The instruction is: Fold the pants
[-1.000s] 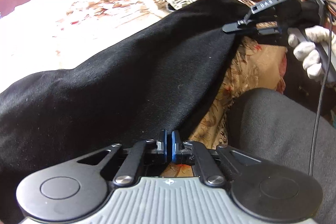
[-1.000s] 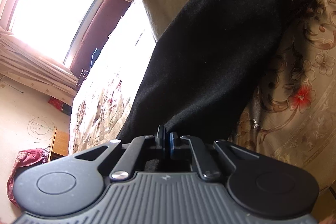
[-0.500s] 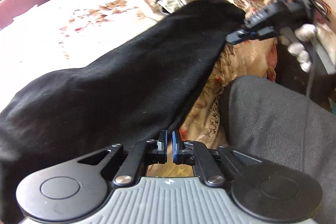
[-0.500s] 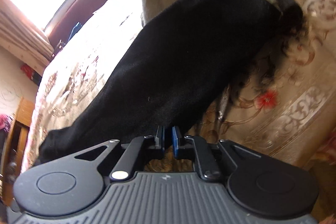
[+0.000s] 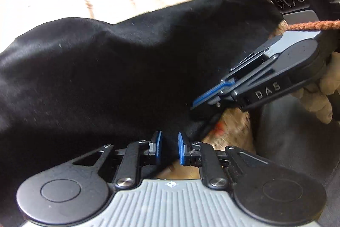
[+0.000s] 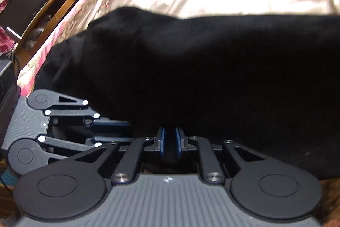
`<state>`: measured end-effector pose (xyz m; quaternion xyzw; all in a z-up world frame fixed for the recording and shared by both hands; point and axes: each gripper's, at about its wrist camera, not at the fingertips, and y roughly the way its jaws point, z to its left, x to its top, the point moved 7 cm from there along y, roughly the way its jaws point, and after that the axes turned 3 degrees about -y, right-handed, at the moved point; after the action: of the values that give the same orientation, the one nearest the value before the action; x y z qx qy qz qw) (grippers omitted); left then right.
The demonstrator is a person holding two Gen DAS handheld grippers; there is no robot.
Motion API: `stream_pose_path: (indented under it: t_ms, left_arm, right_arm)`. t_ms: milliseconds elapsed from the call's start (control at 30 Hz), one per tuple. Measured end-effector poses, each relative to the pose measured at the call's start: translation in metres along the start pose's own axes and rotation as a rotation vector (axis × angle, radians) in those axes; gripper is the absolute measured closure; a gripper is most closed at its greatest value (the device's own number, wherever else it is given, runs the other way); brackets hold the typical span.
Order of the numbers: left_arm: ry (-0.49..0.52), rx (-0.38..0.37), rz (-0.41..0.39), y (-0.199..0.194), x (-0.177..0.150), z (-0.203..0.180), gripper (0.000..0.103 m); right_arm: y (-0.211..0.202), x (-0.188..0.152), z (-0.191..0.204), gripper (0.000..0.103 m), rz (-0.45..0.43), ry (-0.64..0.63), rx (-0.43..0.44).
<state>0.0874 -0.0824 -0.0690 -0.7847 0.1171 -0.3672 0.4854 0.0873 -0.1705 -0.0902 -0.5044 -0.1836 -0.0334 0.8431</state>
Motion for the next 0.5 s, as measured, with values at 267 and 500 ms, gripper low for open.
stream_pose_path:
  t_ms: [267,500]
  left_arm:
    - [0.049,-0.031,-0.049,-0.028,-0.003,-0.015,0.074]
    - [-0.014,-0.004,-0.154,-0.018,0.028,-0.007,0.072]
  right_arm:
    - [-0.033,-0.018,0.016,0.090,0.003,-0.035,-0.007]
    - [-0.024,0.026,0.025,0.089,-0.156,-0.113,-0.047]
